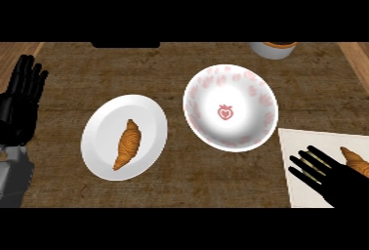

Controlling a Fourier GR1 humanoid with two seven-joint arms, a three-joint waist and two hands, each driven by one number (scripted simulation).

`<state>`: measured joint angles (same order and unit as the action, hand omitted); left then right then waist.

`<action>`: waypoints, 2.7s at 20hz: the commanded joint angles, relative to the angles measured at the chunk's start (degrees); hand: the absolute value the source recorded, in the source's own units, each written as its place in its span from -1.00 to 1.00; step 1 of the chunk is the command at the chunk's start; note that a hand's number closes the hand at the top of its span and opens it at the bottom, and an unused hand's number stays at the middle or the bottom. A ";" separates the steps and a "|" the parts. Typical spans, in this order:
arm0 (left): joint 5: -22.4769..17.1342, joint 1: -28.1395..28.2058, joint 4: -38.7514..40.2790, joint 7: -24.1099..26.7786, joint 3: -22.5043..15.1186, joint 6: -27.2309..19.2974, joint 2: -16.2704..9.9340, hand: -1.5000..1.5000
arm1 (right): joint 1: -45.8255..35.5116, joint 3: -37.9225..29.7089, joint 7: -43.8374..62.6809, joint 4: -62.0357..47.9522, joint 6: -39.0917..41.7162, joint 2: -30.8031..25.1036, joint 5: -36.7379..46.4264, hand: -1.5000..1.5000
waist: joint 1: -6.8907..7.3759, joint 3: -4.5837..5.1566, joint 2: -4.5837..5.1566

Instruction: Pick the squash from the placemat and place it in the bowl

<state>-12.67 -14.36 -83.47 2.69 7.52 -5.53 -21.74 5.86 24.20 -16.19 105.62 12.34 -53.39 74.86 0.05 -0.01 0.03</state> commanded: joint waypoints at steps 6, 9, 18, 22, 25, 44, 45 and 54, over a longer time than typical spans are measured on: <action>1.09 0.43 -0.78 -1.04 2.05 1.86 0.21 0.00 | -1.06 -1.64 -3.57 -3.49 0.52 5.79 6.96 -1.00 | -0.18 0.02 -0.06; 0.82 1.90 -2.44 -1.16 2.72 1.77 0.75 0.00 | -2.34 -0.95 -5.19 -11.97 -4.03 8.85 9.67 -1.00 | 0.17 0.00 -0.02; 1.25 1.55 -4.71 -4.34 3.27 1.96 2.29 0.00 | -5.60 -5.72 -8.84 -16.33 -2.08 12.22 12.99 -1.00 | 0.02 0.01 -0.08; 0.99 -0.63 0.45 -0.96 5.72 5.28 0.14 0.00 | -7.00 -6.06 -6.44 -21.24 -4.18 16.21 17.07 -1.00 | -0.06 0.02 0.00; 3.53 1.30 -4.33 -2.89 2.96 2.45 3.18 0.00 | -7.45 -9.02 -8.53 -25.15 -7.85 16.40 16.72 -1.00 | 0.06 0.00 -0.02; 3.70 3.71 -1.64 -2.24 9.10 1.39 1.59 0.00 | 1.69 -33.23 4.43 -32.06 -7.91 28.12 2.28 1.00 | -9.90 -0.26 -1.74; 4.29 4.25 -1.62 -1.87 9.54 0.68 1.40 0.00 | 3.38 -36.55 7.48 -33.26 -7.39 30.09 -0.08 1.00 | -12.06 -0.37 -1.97; 3.51 4.55 -3.96 -2.23 8.41 2.36 1.68 0.00 | 20.71 -54.62 18.88 -10.48 -8.69 36.93 -13.52 1.00 | -6.05 0.37 -1.00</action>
<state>-8.88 -9.53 -86.76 0.91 16.16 -3.78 -19.77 18.63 -23.89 -1.47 85.74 3.43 -18.24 65.31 -7.27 0.45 -1.45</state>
